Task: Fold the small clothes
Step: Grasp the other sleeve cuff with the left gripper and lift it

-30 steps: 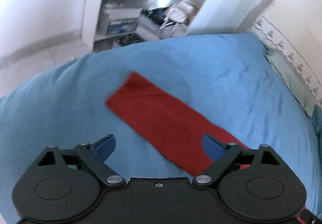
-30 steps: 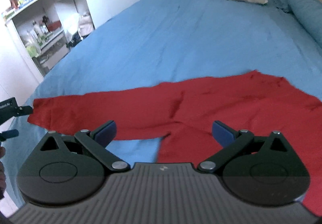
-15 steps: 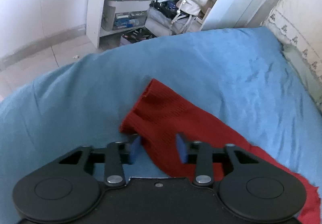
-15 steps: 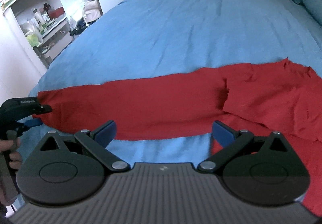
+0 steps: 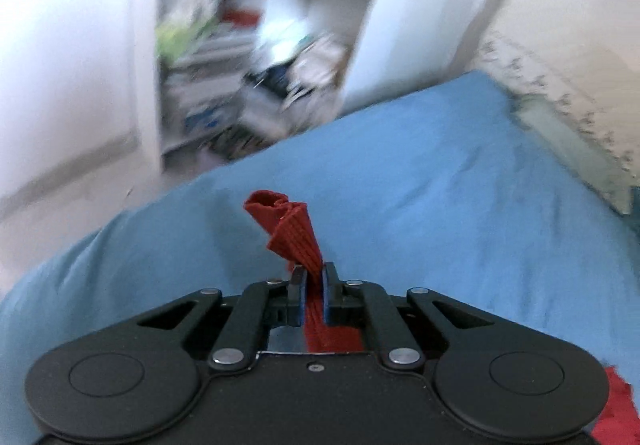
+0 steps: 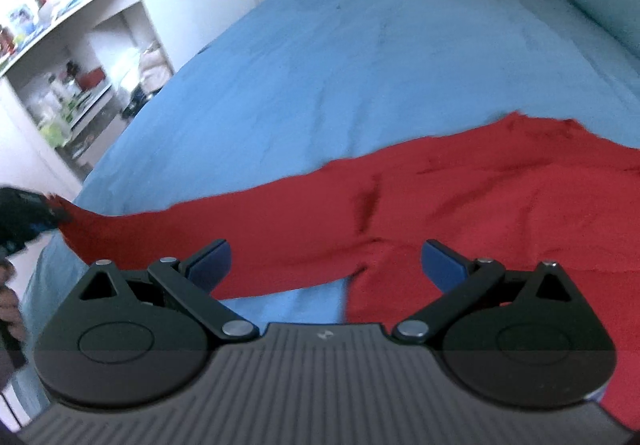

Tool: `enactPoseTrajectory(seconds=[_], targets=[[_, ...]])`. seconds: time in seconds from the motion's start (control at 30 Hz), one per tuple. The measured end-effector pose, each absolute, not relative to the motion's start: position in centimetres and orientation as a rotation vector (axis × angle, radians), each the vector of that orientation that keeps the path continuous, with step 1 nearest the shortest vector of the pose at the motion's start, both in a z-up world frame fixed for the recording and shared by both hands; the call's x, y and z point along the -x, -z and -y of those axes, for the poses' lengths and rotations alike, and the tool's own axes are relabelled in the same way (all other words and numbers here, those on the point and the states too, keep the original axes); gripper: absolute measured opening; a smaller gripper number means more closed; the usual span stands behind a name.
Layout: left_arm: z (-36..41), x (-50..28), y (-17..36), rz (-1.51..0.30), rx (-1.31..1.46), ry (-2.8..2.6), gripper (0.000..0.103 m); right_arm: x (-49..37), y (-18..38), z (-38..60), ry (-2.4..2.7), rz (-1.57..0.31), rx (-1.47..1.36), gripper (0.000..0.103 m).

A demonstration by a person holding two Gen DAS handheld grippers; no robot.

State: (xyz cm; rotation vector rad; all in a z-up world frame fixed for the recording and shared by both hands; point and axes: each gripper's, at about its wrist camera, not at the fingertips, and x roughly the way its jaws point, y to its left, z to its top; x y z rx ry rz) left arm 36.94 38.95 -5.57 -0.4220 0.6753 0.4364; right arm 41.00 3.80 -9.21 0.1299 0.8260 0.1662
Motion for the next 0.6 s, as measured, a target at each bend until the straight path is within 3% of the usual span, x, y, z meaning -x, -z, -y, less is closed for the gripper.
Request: enactPoseTrajectory(seconds=[0.17, 0.33, 0.6], targets=[[-29.2, -39.1, -0.2, -0.567, 0.358, -0.270, 0.007, -40.3, 7.1, 3.1, -0.103, -0.777, -0.164, 0.103], [-16.8, -41.4, -2.6, -0.533, 0.358, -0.052, 0.007, -39.2, 5.3, 11.8, -0.024, -0.736, -0.154, 0.103], [2.0, -43.6, 3.6, -0.669, 0.298, 0.188, 0.007, -36.6, 5.0, 25.5, 0.103, -0.728, -0.159, 0.103]])
